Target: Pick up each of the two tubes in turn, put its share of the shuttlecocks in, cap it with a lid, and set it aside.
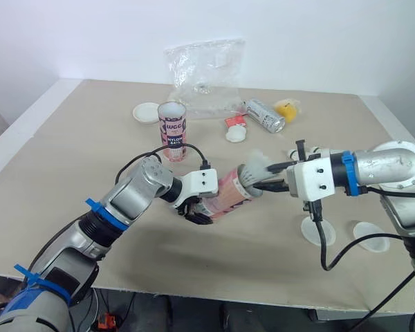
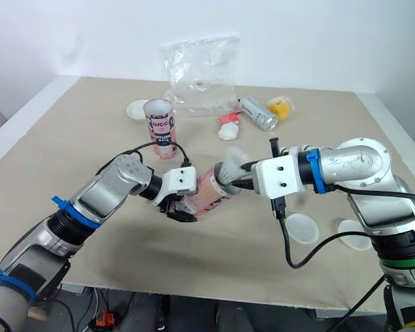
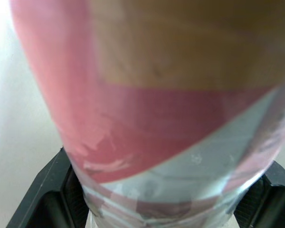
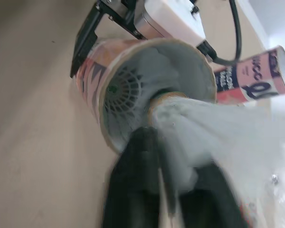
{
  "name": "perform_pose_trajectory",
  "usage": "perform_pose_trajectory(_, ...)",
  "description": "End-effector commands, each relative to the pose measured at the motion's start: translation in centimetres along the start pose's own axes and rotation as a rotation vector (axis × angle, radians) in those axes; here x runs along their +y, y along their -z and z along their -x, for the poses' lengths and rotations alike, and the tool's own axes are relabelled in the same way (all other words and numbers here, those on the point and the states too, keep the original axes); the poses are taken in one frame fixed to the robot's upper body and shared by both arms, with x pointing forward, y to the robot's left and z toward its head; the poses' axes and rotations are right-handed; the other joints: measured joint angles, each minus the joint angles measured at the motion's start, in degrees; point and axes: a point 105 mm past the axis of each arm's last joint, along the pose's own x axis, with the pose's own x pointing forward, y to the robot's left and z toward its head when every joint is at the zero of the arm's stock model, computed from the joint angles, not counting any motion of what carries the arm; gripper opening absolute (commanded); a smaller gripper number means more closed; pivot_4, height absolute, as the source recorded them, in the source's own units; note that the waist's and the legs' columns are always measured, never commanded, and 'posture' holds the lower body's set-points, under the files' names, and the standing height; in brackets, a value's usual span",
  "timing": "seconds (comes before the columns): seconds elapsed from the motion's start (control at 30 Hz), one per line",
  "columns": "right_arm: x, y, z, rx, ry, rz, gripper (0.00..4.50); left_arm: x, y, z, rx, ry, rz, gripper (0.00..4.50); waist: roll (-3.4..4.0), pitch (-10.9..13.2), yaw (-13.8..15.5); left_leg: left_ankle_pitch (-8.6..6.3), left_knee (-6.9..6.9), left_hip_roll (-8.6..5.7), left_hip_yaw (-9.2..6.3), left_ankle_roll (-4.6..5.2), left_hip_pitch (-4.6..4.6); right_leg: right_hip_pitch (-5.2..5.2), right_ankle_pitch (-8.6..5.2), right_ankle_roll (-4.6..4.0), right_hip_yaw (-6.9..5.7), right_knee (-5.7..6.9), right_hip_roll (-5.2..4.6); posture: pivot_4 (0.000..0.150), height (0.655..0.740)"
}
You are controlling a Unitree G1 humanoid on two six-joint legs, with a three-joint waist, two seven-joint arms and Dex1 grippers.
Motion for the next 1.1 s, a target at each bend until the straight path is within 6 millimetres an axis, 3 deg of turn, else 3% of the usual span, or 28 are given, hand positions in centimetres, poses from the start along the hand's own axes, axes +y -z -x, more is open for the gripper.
perform_pose_trajectory(0.03,-0.9,-1.7,0.7,-0.060,0.002,0.000,2.71,-0.1,1.0,-0.4,0.033,-0.022,0.027,3.28,0.00,0.0,0.0,0.00,0.00,0.00,0.00,0.00,-0.03,0.04,0.00,0.00,0.00,0.00,0.00,0.150,0.7400)
perform_pose_trajectory(0.1,-1.7,-2.8,1.5,-0.145,0.049,-0.099,3.73,-0.2,1.2,-0.4,0.037,-0.024,0.030,3.28,0.00,0.0,0.1,0.01,0.00,0.01,-0.03,0.01,-0.03,0.05,0.00,0.00,-0.03,0.00,0.00,0.150,0.7400)
perform_pose_trajectory(0.2,-2.8,-3.6,3.1,-0.240,0.123,-0.288,4.47,-0.2,1.5,-0.3,0.046,-0.025,0.030,3.28,0.00,0.0,0.1,0.01,0.00,0.03,-0.05,0.02,-0.05,0.06,0.01,-0.02,-0.03,0.01,0.00,0.150,0.7400)
perform_pose_trajectory(0.27,-3.6,-3.1,4.5,-0.278,0.201,-0.417,4.47,-0.2,1.6,-0.3,0.052,-0.027,0.027,3.28,-0.01,0.0,0.1,0.01,0.00,0.06,-0.07,0.02,-0.05,0.08,0.02,-0.03,-0.06,0.01,0.03,0.150,0.7400)
perform_pose_trajectory(0.43,-3.4,-1.7,6.3,-0.293,0.270,-0.646,4.47,-0.2,1.5,-0.4,0.055,-0.018,0.015,3.28,0.01,0.0,0.1,0.01,0.00,0.09,-0.11,0.03,-0.06,0.07,0.02,-0.04,-0.11,0.01,0.05,0.150,0.7400)
perform_pose_trajectory(0.6,-2.4,-1.1,4.7,-0.247,0.238,-0.682,4.47,-0.4,0.9,-0.6,0.050,0.004,-0.011,3.28,0.04,0.0,0.1,0.02,0.00,0.10,-0.14,0.03,-0.05,0.06,0.03,-0.06,-0.13,0.02,0.09,0.150,0.7400)
perform_pose_trajectory(0.87,-1.8,-0.9,1.1,-0.122,0.064,-0.538,1.13,-0.2,0.8,-0.6,0.055,0.010,-0.022,3.28,0.06,0.0,0.1,0.01,0.00,0.08,-0.14,0.02,-0.08,-0.16,-0.01,-0.04,-0.15,0.02,0.08,0.150,0.7400)
perform_pose_trajectory(0.9,-1.9,-1.0,0.8,-0.127,0.048,-0.533,0.94,-0.1,0.8,-0.5,0.055,0.010,-0.022,3.28,0.06,0.0,0.1,0.01,0.00,0.07,-0.12,0.02,-0.12,-0.14,-0.01,-0.04,-0.14,0.02,0.07,0.150,0.7400)
perform_pose_trajectory(0.97,-1.7,-1.3,-0.1,-0.119,-0.029,-0.507,0.07,-0.1,0.8,-0.5,0.056,0.009,-0.024,3.28,0.07,0.0,0.1,0.01,0.00,0.08,-0.13,0.02,-0.15,-0.11,-0.01,-0.04,-0.15,0.02,0.08,0.150,0.7400)
perform_pose_trajectory(1.1,-1.2,-1.0,-1.7,-0.074,-0.156,-0.446,0.07,0.0,0.7,-0.6,0.053,0.008,-0.025,3.28,0.07,0.0,0.1,0.01,0.01,0.09,-0.16,0.02,-0.15,-0.15,0.00,-0.05,-0.19,0.02,0.09,0.150,0.7400)
